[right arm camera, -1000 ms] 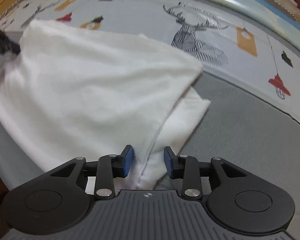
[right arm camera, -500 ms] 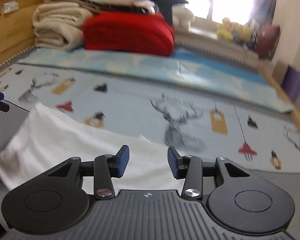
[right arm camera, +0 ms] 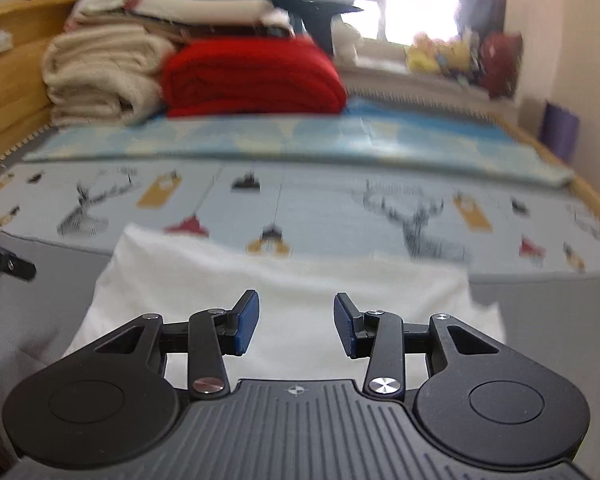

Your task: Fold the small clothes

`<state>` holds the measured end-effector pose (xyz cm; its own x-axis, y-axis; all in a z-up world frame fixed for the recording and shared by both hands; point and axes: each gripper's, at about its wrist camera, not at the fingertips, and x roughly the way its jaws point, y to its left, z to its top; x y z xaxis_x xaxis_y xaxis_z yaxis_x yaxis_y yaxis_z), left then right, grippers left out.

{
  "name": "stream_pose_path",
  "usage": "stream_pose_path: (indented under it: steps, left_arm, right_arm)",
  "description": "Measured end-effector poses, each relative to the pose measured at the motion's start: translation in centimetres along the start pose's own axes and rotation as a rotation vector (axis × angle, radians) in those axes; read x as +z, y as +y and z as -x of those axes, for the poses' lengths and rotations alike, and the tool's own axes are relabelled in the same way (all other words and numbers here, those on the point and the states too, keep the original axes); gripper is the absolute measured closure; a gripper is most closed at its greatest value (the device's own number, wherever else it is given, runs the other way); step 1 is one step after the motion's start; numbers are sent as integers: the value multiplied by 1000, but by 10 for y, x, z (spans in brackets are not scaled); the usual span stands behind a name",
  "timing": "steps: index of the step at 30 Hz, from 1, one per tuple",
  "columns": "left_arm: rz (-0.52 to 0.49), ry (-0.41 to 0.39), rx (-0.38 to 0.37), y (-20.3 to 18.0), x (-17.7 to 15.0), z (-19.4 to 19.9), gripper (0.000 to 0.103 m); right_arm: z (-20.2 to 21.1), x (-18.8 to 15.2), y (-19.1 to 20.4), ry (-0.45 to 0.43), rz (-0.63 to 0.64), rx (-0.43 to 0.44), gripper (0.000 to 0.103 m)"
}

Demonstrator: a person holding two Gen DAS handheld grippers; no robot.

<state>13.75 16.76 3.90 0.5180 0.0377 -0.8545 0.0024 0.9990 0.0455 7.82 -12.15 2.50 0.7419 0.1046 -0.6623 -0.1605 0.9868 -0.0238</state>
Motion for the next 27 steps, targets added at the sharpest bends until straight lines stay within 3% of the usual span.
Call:
stream_pose_path:
  steps: [3,8,19,27]
  left_arm:
    - [-6,-1,3,6,-3,0,62]
    - [-1,13,-4,16,-8,-1,62]
    - [-39,47,-1,27,-17,-8,62]
    - [-33,56,3,37,-17,-10,62]
  right_arm:
    - [-12,-15,32,50,103,35,60]
    - [-20,-36,77,62,251,118,61]
    - [-18,-74,167,-2,597,243,61]
    - [-24,-92,199,-13,761,302,63]
